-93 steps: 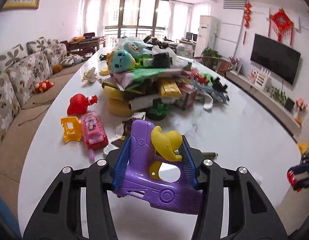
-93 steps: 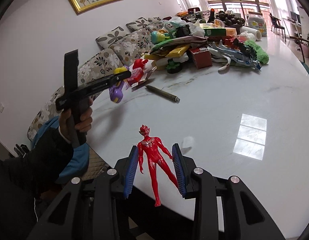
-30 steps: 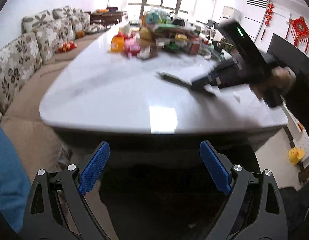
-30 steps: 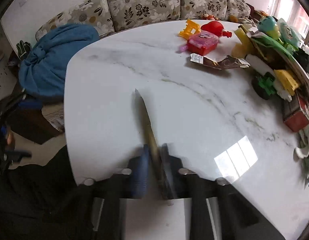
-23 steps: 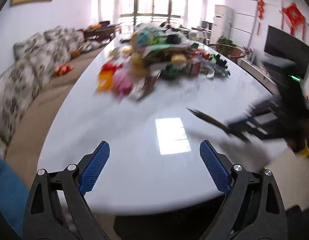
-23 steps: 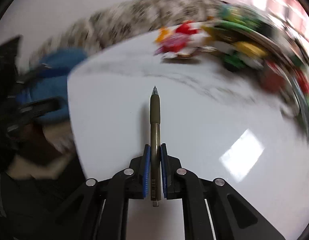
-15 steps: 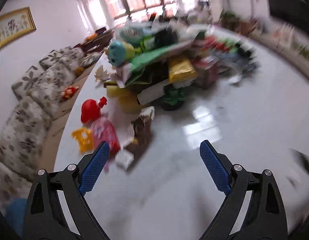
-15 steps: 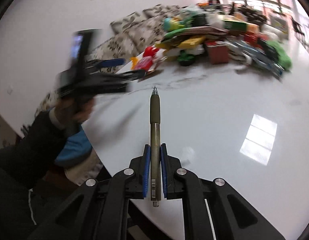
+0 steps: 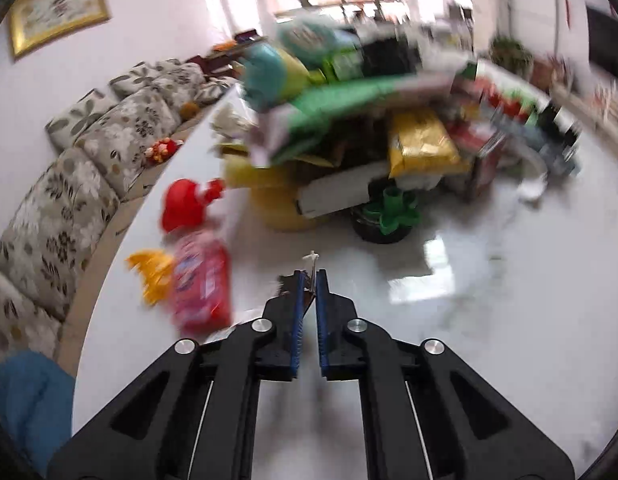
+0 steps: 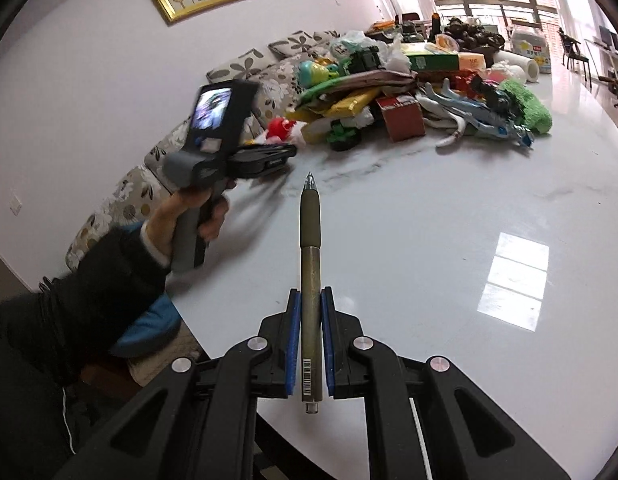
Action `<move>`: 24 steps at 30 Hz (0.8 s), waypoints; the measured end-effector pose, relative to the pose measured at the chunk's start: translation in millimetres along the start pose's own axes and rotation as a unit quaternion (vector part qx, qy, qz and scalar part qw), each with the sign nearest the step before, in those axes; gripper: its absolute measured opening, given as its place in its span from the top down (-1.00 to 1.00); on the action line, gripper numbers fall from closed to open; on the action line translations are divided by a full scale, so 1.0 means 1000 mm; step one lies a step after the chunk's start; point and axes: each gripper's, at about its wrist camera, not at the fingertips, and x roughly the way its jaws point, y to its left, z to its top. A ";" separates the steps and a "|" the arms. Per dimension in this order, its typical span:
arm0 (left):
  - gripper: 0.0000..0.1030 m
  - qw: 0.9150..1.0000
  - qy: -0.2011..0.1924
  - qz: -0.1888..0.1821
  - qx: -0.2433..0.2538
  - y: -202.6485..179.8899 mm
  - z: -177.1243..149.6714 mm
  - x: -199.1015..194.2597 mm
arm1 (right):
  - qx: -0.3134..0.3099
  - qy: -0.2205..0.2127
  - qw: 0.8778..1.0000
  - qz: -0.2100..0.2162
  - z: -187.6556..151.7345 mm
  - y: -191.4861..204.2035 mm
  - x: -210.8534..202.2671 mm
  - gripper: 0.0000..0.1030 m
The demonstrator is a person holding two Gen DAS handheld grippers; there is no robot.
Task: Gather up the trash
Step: 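Grasp the olive-green pen with the right tool, then lower the pen into the bin and open the right tool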
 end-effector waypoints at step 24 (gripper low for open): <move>0.93 0.969 0.186 -0.162 -0.001 -0.029 -0.287 -0.083 | -0.026 0.211 0.977 0.025 -0.195 0.066 0.060 0.80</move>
